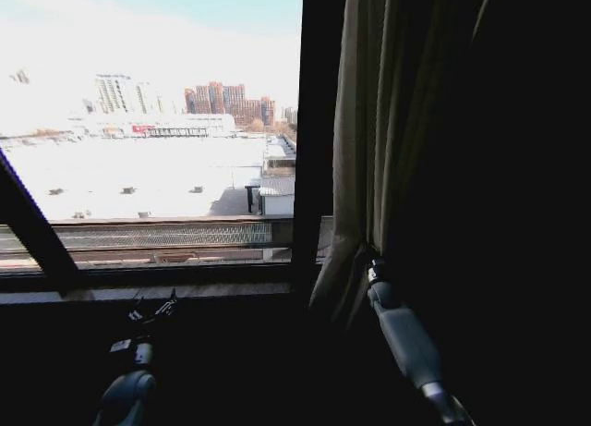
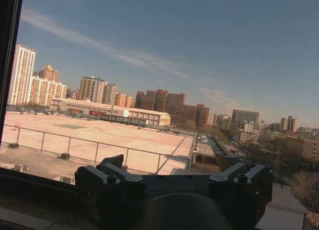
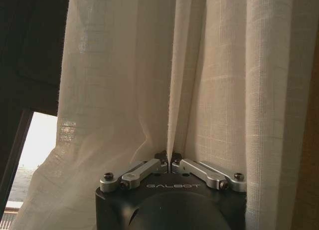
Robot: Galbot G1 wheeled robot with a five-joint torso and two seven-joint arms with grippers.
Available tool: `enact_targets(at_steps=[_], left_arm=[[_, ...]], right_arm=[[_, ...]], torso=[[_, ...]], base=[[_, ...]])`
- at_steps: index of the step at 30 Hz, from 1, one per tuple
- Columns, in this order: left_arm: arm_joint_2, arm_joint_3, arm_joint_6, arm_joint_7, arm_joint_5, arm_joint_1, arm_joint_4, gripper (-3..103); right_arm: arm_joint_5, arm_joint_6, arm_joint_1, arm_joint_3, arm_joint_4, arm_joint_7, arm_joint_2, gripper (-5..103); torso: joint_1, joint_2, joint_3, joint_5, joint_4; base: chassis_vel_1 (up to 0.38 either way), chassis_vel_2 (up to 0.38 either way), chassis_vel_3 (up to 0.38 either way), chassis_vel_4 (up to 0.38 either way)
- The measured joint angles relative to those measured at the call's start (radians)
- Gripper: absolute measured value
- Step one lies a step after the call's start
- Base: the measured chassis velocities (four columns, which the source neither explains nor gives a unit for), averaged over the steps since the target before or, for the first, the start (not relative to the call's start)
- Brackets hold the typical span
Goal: Open the curtains by pulling them apart, changing their state from closed to fully open.
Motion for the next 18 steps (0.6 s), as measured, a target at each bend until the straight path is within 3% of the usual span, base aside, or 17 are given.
enact_targets(at_steps=[9,18], left_arm=[[0.000,0.000,0.000,0.000,0.000,0.000,0.000,100],[0.000,0.000,0.000,0.000,0.000,0.000,0.000,100]], right_arm=[[-0.002,-0.026,-0.028,0.014,0.037,0.036,-0.018,0],[0.021,-0.005,-0.040,-0.019,0.085,-0.033,0.003,0]], torso=[[0.000,0.000,0.000,0.0001,0.0000],[0.000,0.000,0.000,-0.0003,0.0005]], base=[[0.000,0.000,0.000,0.000],[0.000,0.000,0.000,0.000]])
